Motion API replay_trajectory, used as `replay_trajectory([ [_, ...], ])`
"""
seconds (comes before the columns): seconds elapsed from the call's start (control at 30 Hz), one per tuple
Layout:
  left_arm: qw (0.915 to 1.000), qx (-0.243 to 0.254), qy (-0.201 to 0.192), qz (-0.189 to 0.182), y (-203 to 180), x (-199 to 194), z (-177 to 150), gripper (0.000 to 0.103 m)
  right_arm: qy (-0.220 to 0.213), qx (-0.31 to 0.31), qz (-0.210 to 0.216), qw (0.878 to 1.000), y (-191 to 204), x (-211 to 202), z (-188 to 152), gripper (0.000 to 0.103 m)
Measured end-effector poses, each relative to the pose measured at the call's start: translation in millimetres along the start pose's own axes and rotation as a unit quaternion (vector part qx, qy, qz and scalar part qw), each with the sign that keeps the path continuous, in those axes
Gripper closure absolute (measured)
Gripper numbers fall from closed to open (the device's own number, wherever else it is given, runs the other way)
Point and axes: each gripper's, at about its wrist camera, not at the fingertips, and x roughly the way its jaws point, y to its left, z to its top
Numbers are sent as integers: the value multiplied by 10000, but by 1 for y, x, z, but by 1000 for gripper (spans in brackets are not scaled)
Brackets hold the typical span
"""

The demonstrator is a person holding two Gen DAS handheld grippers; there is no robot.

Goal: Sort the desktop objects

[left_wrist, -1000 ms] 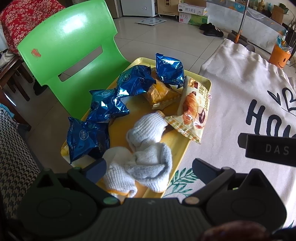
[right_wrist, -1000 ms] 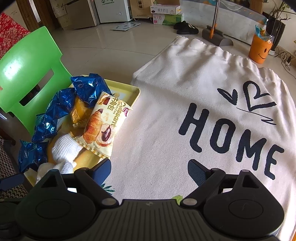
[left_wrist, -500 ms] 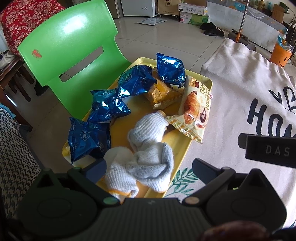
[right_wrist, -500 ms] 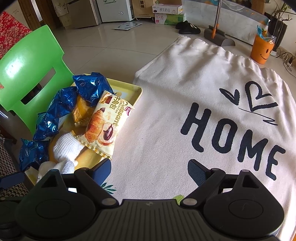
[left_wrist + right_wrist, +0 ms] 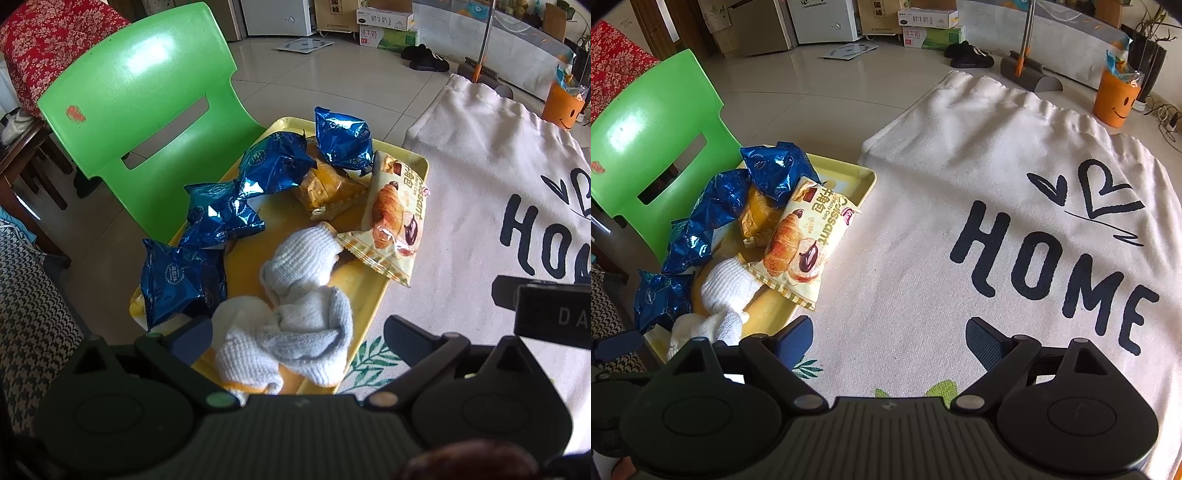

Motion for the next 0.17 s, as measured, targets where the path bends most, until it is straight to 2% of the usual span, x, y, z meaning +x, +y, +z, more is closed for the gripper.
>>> replay_trajectory([
  [0.17, 10000, -1, 57, -43, -2, 2, -1, 1, 45, 116, -97, 9999, -17, -5, -5, 13],
])
